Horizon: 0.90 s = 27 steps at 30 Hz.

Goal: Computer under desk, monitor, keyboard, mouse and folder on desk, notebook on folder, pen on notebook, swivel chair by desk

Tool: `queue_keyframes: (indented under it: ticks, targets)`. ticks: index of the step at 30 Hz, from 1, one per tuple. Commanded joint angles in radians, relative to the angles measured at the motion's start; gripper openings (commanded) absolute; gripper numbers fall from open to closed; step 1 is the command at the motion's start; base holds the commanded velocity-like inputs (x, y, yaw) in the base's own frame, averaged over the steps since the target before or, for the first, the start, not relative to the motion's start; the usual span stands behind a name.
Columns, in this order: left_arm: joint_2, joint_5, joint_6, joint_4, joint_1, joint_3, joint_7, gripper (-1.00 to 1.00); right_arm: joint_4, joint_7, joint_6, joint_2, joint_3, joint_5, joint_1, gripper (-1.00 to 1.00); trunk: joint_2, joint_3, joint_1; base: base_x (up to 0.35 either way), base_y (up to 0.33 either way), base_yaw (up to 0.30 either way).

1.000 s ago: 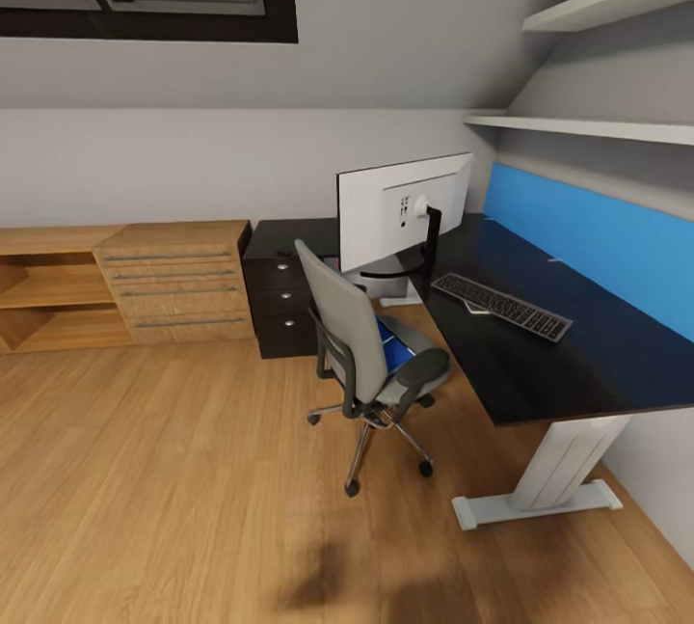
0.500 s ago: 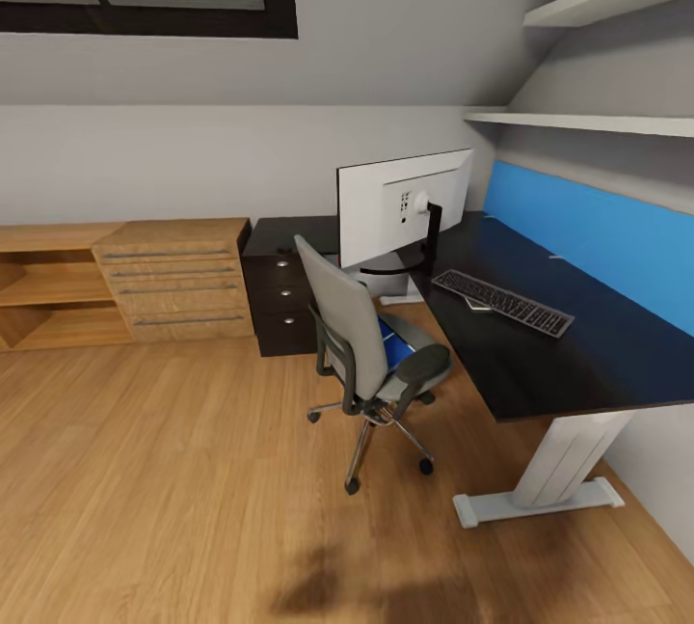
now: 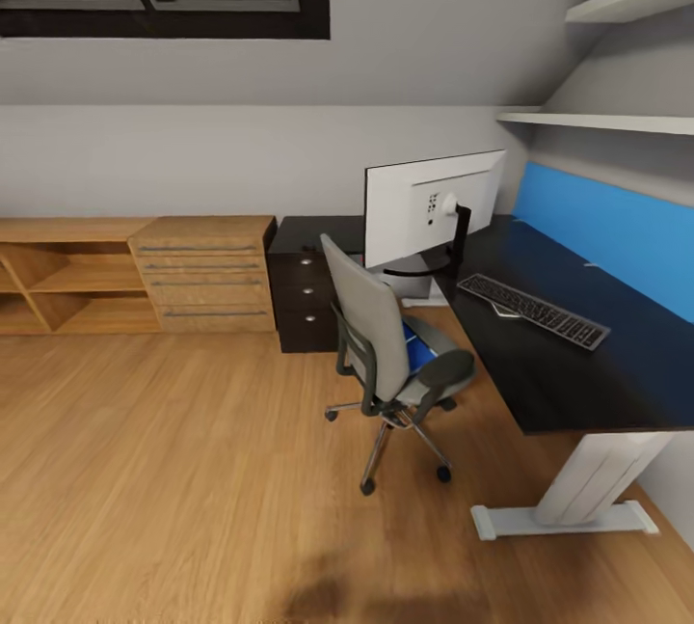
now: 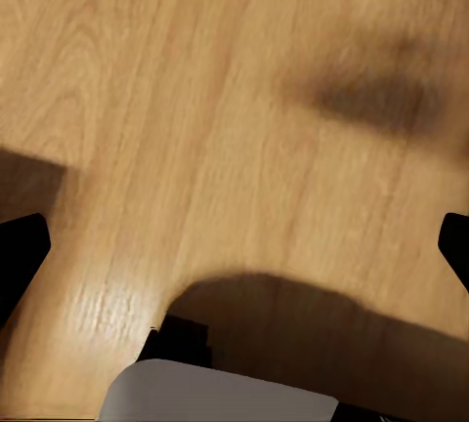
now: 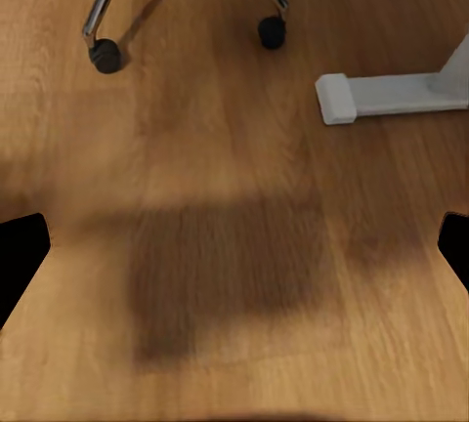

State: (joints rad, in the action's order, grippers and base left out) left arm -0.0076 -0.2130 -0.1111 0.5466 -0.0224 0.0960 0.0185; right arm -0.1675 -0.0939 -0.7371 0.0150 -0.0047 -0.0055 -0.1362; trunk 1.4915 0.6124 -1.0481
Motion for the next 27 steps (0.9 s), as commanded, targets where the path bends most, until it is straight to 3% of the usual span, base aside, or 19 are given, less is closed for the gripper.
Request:
queue_keyframes:
  ticks: [1,12,27]
  targets:
    - [-0.001,-0.008,-0.002,-0.001,-0.001,0.001,0.0,1.0,0.0,-0.003,-0.002,0.0,0.0,0.0,0.0,1.0,0.0,0.001,0.0,0.0,-0.157,0.265]
    - [0.0,-0.006,-0.002,-0.002,-0.001,0.002,0.001,1.0,0.0,-0.003,-0.003,-0.001,0.0,0.0,0.0,1.0,0.0,0.001,0.0,0.0,-0.229,0.273]
    - [-0.005,-0.008,-0.015,0.004,-0.001,0.005,0.008,1.0,0.0,-0.003,-0.002,0.0,0.0,0.001,0.0,1.0,0.007,0.007,-0.004,0.0,-0.033,0.273]
